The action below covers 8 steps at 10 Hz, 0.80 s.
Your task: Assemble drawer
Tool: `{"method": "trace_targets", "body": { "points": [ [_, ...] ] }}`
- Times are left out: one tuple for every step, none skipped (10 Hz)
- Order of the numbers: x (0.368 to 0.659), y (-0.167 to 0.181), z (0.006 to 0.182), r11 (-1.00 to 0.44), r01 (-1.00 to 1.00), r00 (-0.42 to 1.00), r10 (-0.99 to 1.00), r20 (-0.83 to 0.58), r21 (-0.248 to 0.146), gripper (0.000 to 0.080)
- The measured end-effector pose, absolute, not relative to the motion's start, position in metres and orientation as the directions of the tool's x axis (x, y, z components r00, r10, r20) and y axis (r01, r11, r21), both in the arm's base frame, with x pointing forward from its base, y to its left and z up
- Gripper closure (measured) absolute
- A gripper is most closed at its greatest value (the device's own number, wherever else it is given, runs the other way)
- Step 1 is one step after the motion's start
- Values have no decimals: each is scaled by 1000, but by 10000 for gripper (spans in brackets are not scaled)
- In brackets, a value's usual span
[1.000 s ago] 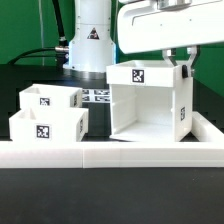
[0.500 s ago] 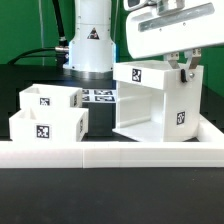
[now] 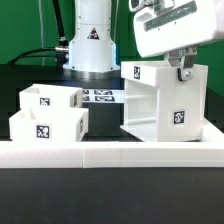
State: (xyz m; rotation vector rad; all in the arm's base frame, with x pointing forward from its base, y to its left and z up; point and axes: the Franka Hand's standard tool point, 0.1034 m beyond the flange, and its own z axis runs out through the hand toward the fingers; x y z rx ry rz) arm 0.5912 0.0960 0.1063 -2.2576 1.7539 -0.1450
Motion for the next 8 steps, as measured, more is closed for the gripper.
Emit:
{"method": "trace_targets", "body": {
  "points": [
    [591,96,106,-144,-952,183,-975,-123,-270,747],
    [593,95,106,-95,-959,138,-980,-145,-268,747],
    [597,95,107,-54,-962,100,-982,-163,-266,747],
    [601,96,107,6,-965,44,-982,-185,-261,747],
    [608,97,106,8,-964,43,-981,-187,-266,747],
    [614,97,106,10,-963,43,-981,-189,-269,747],
    [622,97,106,12,-963,41,-980,-194,-268,747],
    [631,96,106,18,-962,38,-980,-197,-272,747]
  ]
}}
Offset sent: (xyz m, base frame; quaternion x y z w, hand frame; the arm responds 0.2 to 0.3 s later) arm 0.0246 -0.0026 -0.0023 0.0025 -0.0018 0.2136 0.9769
